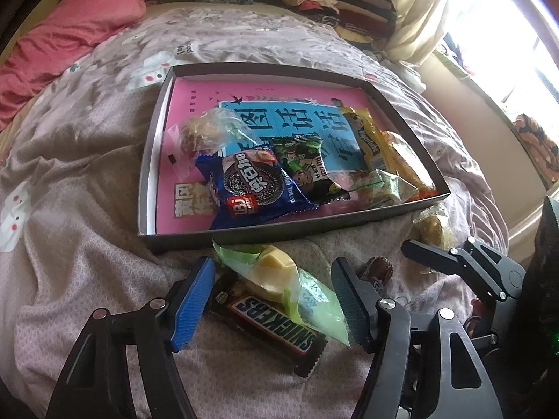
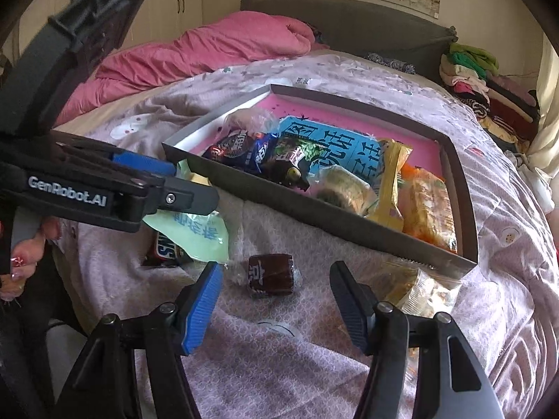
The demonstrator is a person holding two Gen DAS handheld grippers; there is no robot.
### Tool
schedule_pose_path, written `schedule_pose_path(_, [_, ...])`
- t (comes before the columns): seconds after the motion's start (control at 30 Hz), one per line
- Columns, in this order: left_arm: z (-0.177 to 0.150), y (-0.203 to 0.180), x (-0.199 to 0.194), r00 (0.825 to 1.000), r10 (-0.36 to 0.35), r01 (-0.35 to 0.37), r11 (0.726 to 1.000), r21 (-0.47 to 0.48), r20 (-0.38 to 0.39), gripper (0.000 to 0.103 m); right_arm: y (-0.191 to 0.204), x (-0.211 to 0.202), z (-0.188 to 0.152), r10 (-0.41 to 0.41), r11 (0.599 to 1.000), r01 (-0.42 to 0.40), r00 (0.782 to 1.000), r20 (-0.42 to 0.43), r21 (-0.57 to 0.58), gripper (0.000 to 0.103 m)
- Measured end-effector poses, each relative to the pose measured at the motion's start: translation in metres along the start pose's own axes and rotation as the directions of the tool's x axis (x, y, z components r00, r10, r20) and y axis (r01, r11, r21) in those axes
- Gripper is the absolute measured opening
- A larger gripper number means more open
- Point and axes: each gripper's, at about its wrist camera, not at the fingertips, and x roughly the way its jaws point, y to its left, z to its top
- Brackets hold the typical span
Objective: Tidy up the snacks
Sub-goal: 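Withdraw both open tools from the tray toward the Snickers bar and remaining snacks, then grasp the brown wrapped sweet with the right tool while the left tool grasps the green candy packet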
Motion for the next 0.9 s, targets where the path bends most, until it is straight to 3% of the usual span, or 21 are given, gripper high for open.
schedule_pose_path(0.33, [0.001,0.002,0.011,1.000,0.002,-0.002,1.000,-0.005,-0.017,0.062,0.000,0.017,0.000,0.034,0.999,-0.033,0.999,-0.037,0.008,0.048])
schedule_pose_path(0.5, [0.001,0.004,0.014,1.000,0.023,-0.023,1.000,-0.005,-0.012,0.046,0.006,0.021,-0.002,0.037,0.999,-0.038,0.998,-0.048,-0.018,0.041])
schedule_pose_path(0.57, [0.002,0.006,0.015,1.000,0.014,-0.014,1.000,-0.018,-0.014,0.046,0.004,0.020,-0.002,0.042,0.999,-0.043,0.998,-0.043,-0.011,0.038])
schedule_pose_path(0.9, [0.001,0.003,0.011,1.000,0.007,-0.007,1.000,0.000,-0.004,0.041,0.000,0.008,0.003,0.032,0.999,-0.032,0.999,-0.004,0.003,0.036])
